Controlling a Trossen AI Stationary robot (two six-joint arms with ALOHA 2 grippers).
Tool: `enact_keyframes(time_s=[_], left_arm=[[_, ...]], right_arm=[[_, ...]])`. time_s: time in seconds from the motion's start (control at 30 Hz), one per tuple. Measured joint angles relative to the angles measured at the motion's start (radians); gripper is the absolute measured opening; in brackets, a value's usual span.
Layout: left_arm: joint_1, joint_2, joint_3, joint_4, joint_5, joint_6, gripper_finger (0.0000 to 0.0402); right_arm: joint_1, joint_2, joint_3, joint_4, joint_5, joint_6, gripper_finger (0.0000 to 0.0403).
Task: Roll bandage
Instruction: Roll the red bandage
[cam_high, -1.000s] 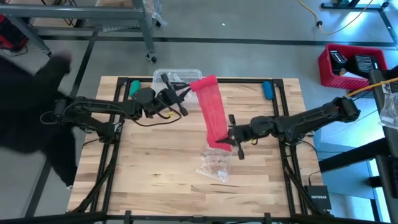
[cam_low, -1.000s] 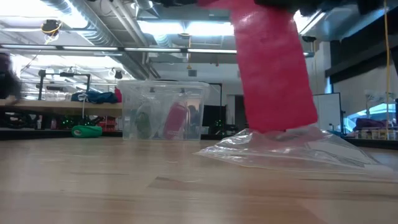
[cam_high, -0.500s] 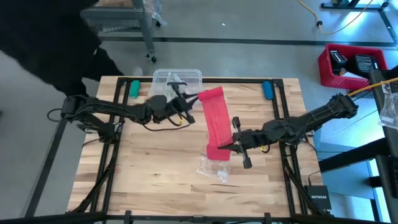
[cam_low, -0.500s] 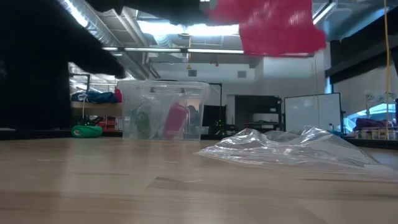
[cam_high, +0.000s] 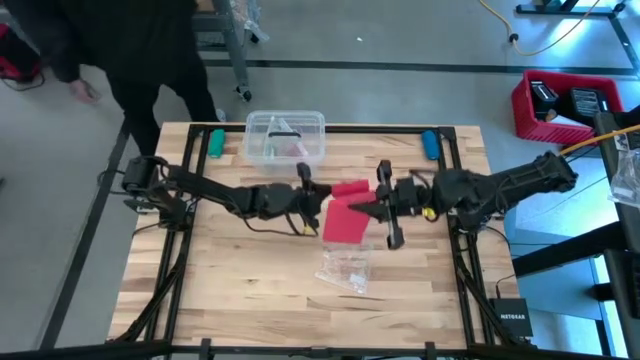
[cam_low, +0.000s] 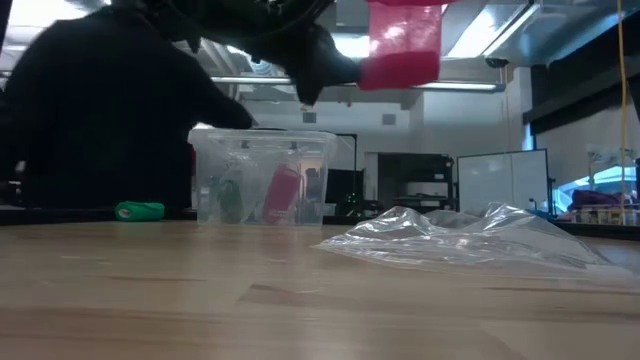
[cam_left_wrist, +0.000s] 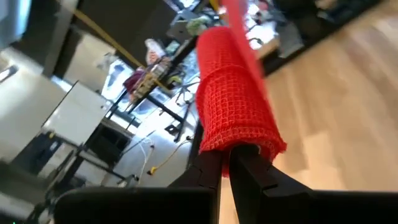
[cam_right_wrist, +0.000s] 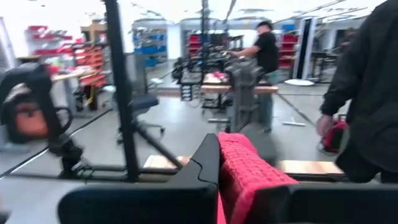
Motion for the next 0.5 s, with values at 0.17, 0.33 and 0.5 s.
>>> enact_keyframes(time_s=[0.17,0.33,0.5], left_arm=[[-0.055,0.049,0.000,-0.003,-0.003,0.041,0.0013],[-0.109,0.067,0.002,-0.011,-0.006,0.047,0.0013],[-0.149,0.069,0.001,-0.015,-0.006,0.053,0.0013]], right_arm=[[-0.113,0.000,0.032,-0.013,-0.009,0.039,0.0005],[-0.238,0.000,0.051,-0.068,-0.017,0.117,0.0005],[-0.349,0.027,0.051,-0.170,-0.016,0.176,0.0005]])
